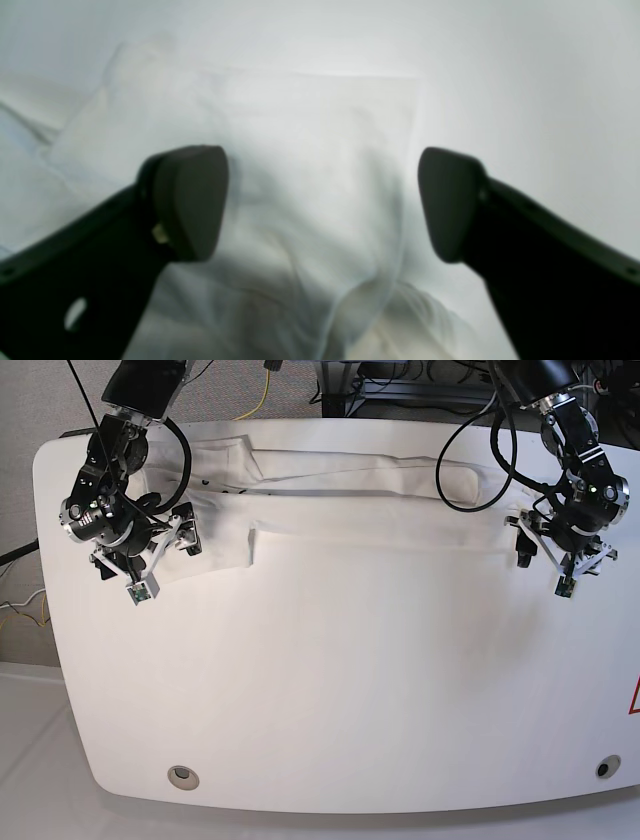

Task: Fold the T-shirt properly
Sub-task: 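Lower the right gripper and pinch the shirt end near it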

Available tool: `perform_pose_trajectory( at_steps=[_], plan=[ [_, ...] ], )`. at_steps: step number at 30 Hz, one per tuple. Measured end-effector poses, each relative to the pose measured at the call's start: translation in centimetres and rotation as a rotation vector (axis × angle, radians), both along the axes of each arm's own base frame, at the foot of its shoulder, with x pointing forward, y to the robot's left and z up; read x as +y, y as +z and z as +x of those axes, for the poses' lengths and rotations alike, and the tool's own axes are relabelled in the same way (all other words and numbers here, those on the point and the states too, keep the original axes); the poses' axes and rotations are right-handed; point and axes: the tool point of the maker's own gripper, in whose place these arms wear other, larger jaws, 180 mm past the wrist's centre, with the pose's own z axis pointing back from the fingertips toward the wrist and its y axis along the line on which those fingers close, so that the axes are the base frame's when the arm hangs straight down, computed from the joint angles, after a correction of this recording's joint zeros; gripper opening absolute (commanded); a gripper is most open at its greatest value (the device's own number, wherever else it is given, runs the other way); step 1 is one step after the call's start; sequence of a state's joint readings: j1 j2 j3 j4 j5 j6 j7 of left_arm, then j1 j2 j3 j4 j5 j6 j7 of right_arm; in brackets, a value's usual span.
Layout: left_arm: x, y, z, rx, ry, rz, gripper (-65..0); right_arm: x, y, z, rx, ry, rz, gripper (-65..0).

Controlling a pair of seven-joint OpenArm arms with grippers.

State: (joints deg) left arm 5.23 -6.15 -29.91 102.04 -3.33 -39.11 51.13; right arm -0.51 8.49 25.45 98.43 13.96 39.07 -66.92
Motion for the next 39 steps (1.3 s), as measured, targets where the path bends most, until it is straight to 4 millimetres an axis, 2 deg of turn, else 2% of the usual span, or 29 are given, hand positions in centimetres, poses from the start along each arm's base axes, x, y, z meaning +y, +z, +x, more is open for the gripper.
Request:
perform_pose_trajectory(
  at_steps=[4, 8, 11, 20, 34, 39],
  plan=[
    [0.0, 0.0, 0.0, 0.0, 0.0, 0.0, -25.7, -0.2, -1.3, 0.2, 0.017, -0.022, 0.032, -15.6],
    [0.0, 0.0, 0.0, 0.0, 0.0, 0.002, -25.7, -0.8, -2.1, 1.0, -0.003, -0.082, 0.11, -19.8],
    [0.0, 0.0, 0.0, -0.001, 0.0, 0.002, -25.7, -2.0, -3.3, 0.8, 0.031, -0.134, 0.126, -21.4],
    [0.1, 0.0, 0.0, 0.002, 0.0, 0.006, -25.7, -3.0, -3.6, 1.4, 0.001, -0.169, 0.158, -21.9],
    [0.1, 0.0, 0.0, 0.001, 0.0, 0.005, -25.7, -2.9, -3.7, 1.3, -0.005, -0.168, 0.165, -22.5],
    [0.0, 0.0, 0.1, -0.001, 0.001, 0.002, -25.7, -2.3, -3.9, 0.5, -0.011, -0.169, 0.178, -22.5]
  ],
)
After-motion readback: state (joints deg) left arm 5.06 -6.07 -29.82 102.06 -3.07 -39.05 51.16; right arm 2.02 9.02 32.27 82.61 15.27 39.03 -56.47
